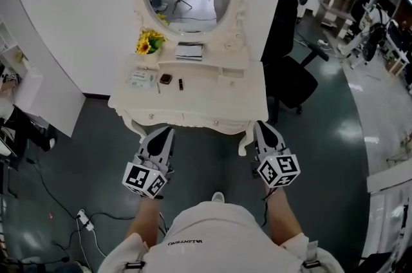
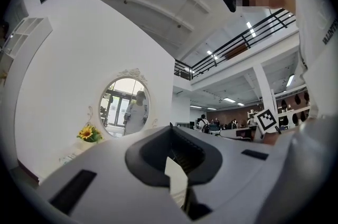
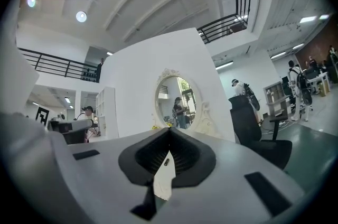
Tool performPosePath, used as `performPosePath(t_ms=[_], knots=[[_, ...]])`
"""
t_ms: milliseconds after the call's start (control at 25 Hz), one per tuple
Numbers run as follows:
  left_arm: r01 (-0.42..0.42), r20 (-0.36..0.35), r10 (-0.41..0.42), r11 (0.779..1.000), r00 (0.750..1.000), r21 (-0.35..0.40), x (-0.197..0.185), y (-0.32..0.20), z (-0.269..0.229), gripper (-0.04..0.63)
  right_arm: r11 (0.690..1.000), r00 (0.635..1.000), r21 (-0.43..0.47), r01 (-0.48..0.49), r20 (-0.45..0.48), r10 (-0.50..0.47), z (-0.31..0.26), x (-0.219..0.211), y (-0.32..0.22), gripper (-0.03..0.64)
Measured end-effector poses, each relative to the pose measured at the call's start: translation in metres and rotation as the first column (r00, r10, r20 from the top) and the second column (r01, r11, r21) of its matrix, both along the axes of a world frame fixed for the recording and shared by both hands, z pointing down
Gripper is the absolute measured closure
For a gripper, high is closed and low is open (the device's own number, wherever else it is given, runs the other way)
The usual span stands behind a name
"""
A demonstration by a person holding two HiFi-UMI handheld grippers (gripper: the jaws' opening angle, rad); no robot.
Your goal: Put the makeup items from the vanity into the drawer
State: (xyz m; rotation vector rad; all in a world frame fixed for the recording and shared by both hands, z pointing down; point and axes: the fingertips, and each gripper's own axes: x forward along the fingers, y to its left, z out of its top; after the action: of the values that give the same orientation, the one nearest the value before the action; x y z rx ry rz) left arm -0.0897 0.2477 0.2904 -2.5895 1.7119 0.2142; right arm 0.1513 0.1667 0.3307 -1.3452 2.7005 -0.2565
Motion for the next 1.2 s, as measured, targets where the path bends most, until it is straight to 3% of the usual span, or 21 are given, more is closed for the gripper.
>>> performPosePath(t_ms=[680,1200], knots=[[0.061,-0.010,-0.062,0.996,0.998,-0.065,0.011,-0.082,0.022,0.594,0.991,0.994,-0.077,0.111,0.008,-0.111,0.028,-0.008,-0.086,0.604],[0.047,-0.050,-0.053,0.991,0.997,-0.129,-0.042,-0.197,0.063,0.594,0.988,0.991,-0.106,0.111,-0.065,-0.119,0.050,-0.067,-0.177,0.606]])
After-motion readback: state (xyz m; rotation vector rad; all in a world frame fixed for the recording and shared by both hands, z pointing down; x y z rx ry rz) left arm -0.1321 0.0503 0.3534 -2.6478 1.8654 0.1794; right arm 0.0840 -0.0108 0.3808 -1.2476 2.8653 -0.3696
